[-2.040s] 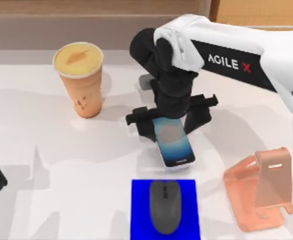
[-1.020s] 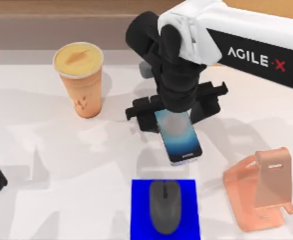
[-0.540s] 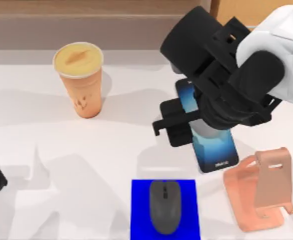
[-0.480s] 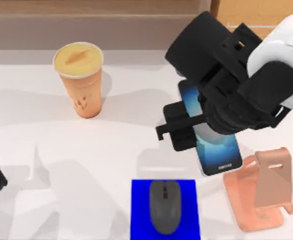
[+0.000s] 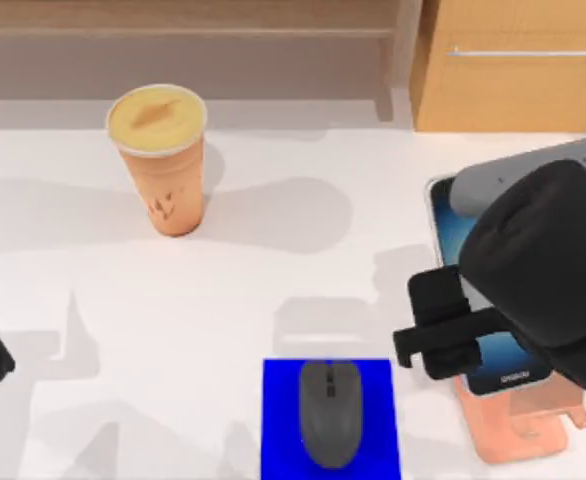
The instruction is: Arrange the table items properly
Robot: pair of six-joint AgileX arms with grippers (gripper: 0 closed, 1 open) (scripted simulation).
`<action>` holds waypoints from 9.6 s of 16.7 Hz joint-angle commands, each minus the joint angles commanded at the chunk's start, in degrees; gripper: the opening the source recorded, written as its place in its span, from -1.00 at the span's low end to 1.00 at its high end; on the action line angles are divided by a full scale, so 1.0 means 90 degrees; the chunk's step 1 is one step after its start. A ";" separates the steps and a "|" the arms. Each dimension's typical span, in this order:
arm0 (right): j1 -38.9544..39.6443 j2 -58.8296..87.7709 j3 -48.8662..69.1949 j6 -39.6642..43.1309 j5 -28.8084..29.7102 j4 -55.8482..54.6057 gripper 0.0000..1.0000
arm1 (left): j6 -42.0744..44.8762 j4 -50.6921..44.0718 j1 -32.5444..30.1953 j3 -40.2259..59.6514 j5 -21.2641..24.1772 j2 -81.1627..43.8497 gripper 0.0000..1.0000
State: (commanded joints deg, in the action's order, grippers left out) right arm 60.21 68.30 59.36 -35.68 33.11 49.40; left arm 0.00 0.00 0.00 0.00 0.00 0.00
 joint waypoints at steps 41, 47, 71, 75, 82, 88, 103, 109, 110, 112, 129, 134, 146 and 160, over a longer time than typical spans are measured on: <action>-0.0327 -0.3212 -0.3998 0.1014 0.0770 -0.3491 -1.00 | 0.0000 0.0000 0.0000 0.0000 0.0000 0.0000 1.00; -0.0442 -0.3082 -0.4148 0.1108 0.0694 -0.3581 -1.00 | 0.0000 0.0000 0.0000 0.0000 0.0000 0.0000 1.00; -0.0336 -0.3093 -0.4126 0.1017 0.0780 -0.3487 1.00 | 0.0000 0.0000 0.0000 0.0000 0.0000 0.0000 1.00; 0.0223 -0.3221 -0.4089 0.0547 0.1207 -0.2973 1.00 | 0.0000 0.0000 0.0000 0.0000 0.0000 0.0000 1.00; 0.0924 -0.3435 -0.4042 -0.0072 0.1752 -0.2300 1.00 | 0.0000 0.0000 0.0000 0.0000 0.0000 0.0000 1.00; 0.0483 -0.3783 -0.3992 0.0199 0.1504 -0.2474 1.00 | 0.0000 0.0000 0.0000 0.0000 0.0000 0.0000 1.00; -0.5111 -0.7147 -0.5708 0.2746 -0.2220 -0.4788 1.00 | 0.0000 0.0000 0.0000 0.0000 0.0000 0.0000 1.00; -0.6581 -0.7560 -0.6512 0.3857 -0.3570 -0.5440 1.00 | 0.0000 0.0000 0.0000 0.0000 0.0000 0.0000 1.00; -0.6666 -0.7583 -0.6576 0.3940 -0.3654 -0.5477 1.00 | 0.0000 0.0000 0.0000 0.0000 0.0000 0.0000 1.00; -0.6690 -0.7589 -0.6596 0.3964 -0.3679 -0.5488 1.00 | 0.0000 0.0000 0.0000 0.0000 0.0000 0.0000 1.00; -0.6690 -0.7589 -0.6596 0.3964 -0.3679 -0.5488 1.00 | -0.0258 0.3567 -0.2585 0.0240 -0.1638 -0.5991 1.00; -0.6690 -0.7589 -0.6596 0.3964 -0.3679 -0.5488 1.00 | -0.0326 0.5728 -0.3329 0.1117 -0.2304 -0.9563 1.00; -0.6690 -0.7589 -0.6596 0.3964 -0.3679 -0.5488 1.00 | -0.0302 0.9073 -0.3295 0.3519 -0.2964 -1.3257 1.00; -0.6690 -0.7589 -0.6596 0.3964 -0.3679 -0.5488 1.00 | -0.0273 0.8710 -0.3022 0.4246 -0.2687 -1.3612 1.00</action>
State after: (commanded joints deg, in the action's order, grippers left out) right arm 0.00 0.00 0.00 0.00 0.00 0.00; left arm -2.46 78.39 -27.20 38.21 -24.18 -122.51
